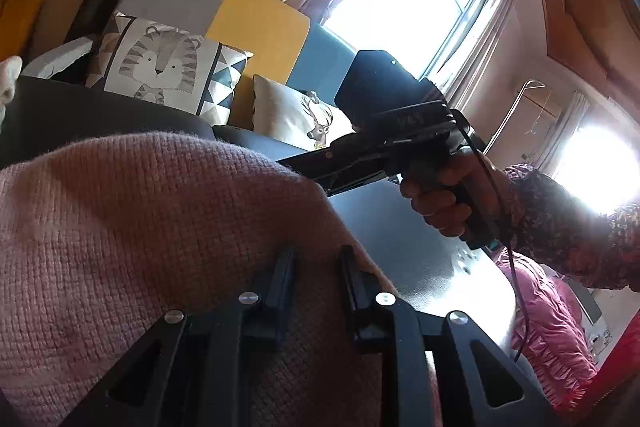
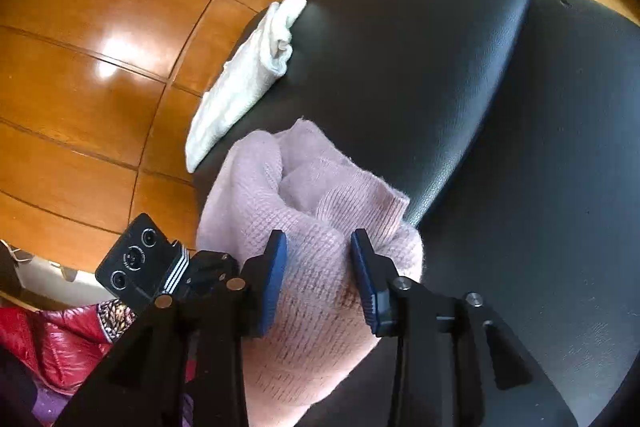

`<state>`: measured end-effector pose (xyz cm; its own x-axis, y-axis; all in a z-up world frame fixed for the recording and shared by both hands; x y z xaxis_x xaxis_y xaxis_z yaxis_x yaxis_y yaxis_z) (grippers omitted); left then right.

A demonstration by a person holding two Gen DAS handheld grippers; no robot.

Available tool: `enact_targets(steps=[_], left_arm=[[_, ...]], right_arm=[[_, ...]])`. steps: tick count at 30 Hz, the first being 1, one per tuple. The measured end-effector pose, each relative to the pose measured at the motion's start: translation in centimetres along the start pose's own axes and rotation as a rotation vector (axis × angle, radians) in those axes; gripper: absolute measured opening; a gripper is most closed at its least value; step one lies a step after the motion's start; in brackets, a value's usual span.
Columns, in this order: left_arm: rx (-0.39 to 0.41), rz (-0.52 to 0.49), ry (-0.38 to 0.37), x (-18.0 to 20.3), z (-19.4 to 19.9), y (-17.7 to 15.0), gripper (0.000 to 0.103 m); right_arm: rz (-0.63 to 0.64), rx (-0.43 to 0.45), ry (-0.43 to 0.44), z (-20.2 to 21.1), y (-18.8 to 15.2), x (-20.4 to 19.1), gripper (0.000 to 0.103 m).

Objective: Fold clothes

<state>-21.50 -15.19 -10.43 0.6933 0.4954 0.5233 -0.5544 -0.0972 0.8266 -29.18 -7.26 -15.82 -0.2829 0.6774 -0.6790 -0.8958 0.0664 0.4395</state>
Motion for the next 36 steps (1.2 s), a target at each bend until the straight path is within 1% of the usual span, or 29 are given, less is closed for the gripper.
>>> enact_targets(steps=[1, 2, 3, 4, 6, 8, 9, 10, 11, 12, 14, 15, 16, 17, 18, 19, 20, 21, 22, 25, 26, 27, 28, 29, 30, 31, 32, 33, 36], left_arm=[[0.001, 0.004, -0.002, 0.0, 0.0, 0.0, 0.022], [0.001, 0.007, -0.004, -0.1, 0.0, 0.0, 0.022], [0.002, 0.011, -0.006, -0.1, 0.0, 0.0, 0.022], [0.002, 0.014, -0.007, -0.2, 0.0, 0.0, 0.022], [0.002, 0.017, -0.009, -0.2, 0.1, 0.0, 0.022], [0.002, 0.018, -0.011, -0.2, 0.2, 0.0, 0.022], [0.002, 0.018, -0.011, -0.1, 0.2, 0.0, 0.022], [0.002, 0.018, -0.012, -0.1, 0.2, 0.0, 0.022], [0.002, 0.019, -0.012, -0.2, 0.3, 0.0, 0.022], [0.002, 0.022, -0.013, -0.2, 0.3, 0.0, 0.022], [0.002, 0.025, -0.015, -0.2, 0.3, 0.0, 0.022], [0.002, 0.025, -0.015, -0.2, 0.3, 0.0, 0.022], [0.002, 0.026, -0.016, -0.2, 0.3, 0.0, 0.022], [0.002, 0.028, -0.017, -0.2, 0.3, 0.0, 0.022], [0.002, 0.029, -0.018, -0.2, 0.3, 0.0, 0.022], [0.002, 0.03, -0.019, -0.3, 0.3, 0.0, 0.022], [0.003, 0.032, -0.021, -0.3, 0.3, 0.1, 0.022], [0.004, 0.035, -0.022, -0.3, 0.4, 0.1, 0.022], [0.005, 0.036, -0.022, -0.3, 0.4, 0.1, 0.022], [0.01, 0.036, -0.021, -0.3, 0.4, 0.1, 0.022], [0.011, 0.035, -0.02, -0.2, 0.4, 0.2, 0.022], [0.012, 0.035, -0.018, -0.2, 0.4, 0.2, 0.022], [0.015, 0.035, -0.013, -0.3, 0.4, 0.2, 0.022], [0.019, 0.037, -0.015, -0.3, 0.5, 0.3, 0.022], [0.027, 0.044, -0.02, -0.4, 0.6, 0.4, 0.022], [0.036, 0.053, -0.026, -0.4, 0.8, 0.5, 0.022], [0.042, 0.06, -0.031, -0.5, 0.9, 0.5, 0.022], [0.047, 0.063, -0.035, -0.5, 1.0, 0.5, 0.022], [0.045, 0.05, -0.021, -0.4, 0.9, 0.4, 0.022]], right_arm=[[0.023, 0.01, -0.035, -0.1, 0.1, -0.5, 0.027], [0.036, 0.027, -0.068, 0.1, 0.1, -0.8, 0.025], [0.046, 0.053, -0.099, 0.4, 0.1, -1.1, 0.019], [0.061, 0.087, -0.128, 0.8, 0.3, -1.3, 0.014], [0.088, 0.176, -0.178, 1.7, 0.5, -1.7, 0.008], [0.118, 0.253, -0.213, 2.7, 0.5, -2.0, 0.004], [0.127, 0.287, -0.225, 3.1, 0.4, -2.2, 0.004], [0.122, 0.316, -0.244, 3.4, 0.3, -2.0, 0.003], [0.112, 0.343, -0.266, 3.6, 0.3, -1.6, 0.0], [0.089, 0.353, -0.257, 3.6, 0.2, -1.3, 0.0], [0.031, 0.353, -0.207, 3.4, 0.0, -0.6, 0.0], [-0.013, 0.372, -0.171, 3.5, -0.1, -0.3, 0.001], [-0.042, 0.389, -0.144, 3.8, -0.1, -0.3, 0.004], [-0.059, 0.402, -0.123, 4.1, 0.1, -0.3, 0.004], [-0.063, 0.394, -0.093, 4.2, 0.2, -0.6, 0.014], [-0.061, 0.376, -0.058, 4.3, 0.4, -1.0, 0.03], [-0.06, 0.358, -0.023, 4.4, 0.6, -1.4, 0.041], [-0.047, 0.331, -0.004, 4.2, 0.7, -1.7, 0.066], [-0.019, 0.298, -0.012, 3.8, 0.7, -2.0, 0.079], [0.163, 0.153, -0.152, 1.4, 0.4, -2.6, 0.08], [0.212, 0.101, -0.175, 0.4, 0.0, -2.8, 0.079], [0.239, 0.075, -0.188, -0.4, -0.3, -3.0, 0.064], [0.259, 0.061, -0.204, -1.0, -0.6, -3.2, 0.046], [0.272, 0.069, -0.218, -1.1, -0.6, -3.5, 0.043], [0.28, 0.088, -0.231, -0.9, -0.6, -3.9, 0.033], [0.302, 0.116, -0.255, -0.5, -0.5, -4.5, 0.029], [0.349, 0.146, -0.3, 0.0, -0.6, -5.2, 0.028], [0.405, 0.174, -0.352, 0.4, -0.9, -5.9, 0.026], [0.562, 0.236, -0.519, -0.2, -1.6, -6.3, 0.025]])
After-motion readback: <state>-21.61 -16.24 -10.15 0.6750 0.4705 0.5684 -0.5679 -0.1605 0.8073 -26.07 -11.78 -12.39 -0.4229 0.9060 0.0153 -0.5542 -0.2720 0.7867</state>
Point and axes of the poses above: each gripper's, at about its wrist camera, not at the fingertips, and z roughly against the way its jaws point, x to its right, y to its top, the point moved 8 cm from there along -z, roughly the way its jaws point, and after that the axes turned 13 degrees about x, right-handed, at the moved point
